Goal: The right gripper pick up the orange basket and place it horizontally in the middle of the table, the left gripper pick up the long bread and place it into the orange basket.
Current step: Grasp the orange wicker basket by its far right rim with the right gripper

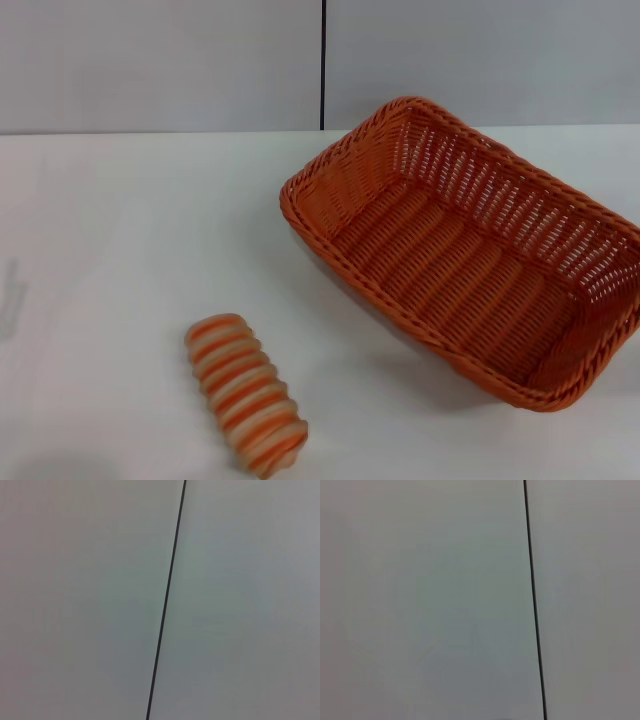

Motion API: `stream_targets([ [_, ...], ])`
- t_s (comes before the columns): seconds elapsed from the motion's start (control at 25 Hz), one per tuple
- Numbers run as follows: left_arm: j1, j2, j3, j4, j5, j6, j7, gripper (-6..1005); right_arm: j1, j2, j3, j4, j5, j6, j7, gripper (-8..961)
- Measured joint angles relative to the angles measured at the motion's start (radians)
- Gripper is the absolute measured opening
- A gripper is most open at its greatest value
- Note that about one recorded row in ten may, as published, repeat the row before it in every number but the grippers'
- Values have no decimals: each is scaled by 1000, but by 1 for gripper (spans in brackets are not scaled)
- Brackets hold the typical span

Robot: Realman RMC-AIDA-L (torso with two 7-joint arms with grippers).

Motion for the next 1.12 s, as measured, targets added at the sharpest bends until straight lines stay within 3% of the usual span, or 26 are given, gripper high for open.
stream_targets([
  [0.04, 1, 0, 0, 0, 0, 1, 0, 813, 0, 0, 0, 1, 1, 1, 0, 781],
  [0.28, 8, 2, 4, 0, 4, 1, -3, 813, 4, 1, -10, 1, 0, 17, 0, 833],
  [0.56, 11, 1, 4, 0, 6, -3, -7, 813, -2, -2, -9, -32, 0, 60, 29, 829],
  [0.84, -1, 1, 4, 0, 6, -19, -7, 813, 14, -1, -31, -294, -18, 68, 370, 829],
  [0.96, -13, 1, 4, 0, 6, -35, -9, 813, 22, -1, -118, -498, -58, 16, 642, 830],
  [1.12, -23, 1, 4, 1, 6, -42, -9, 813, 26, -4, -221, -648, -133, -23, 841, 830],
])
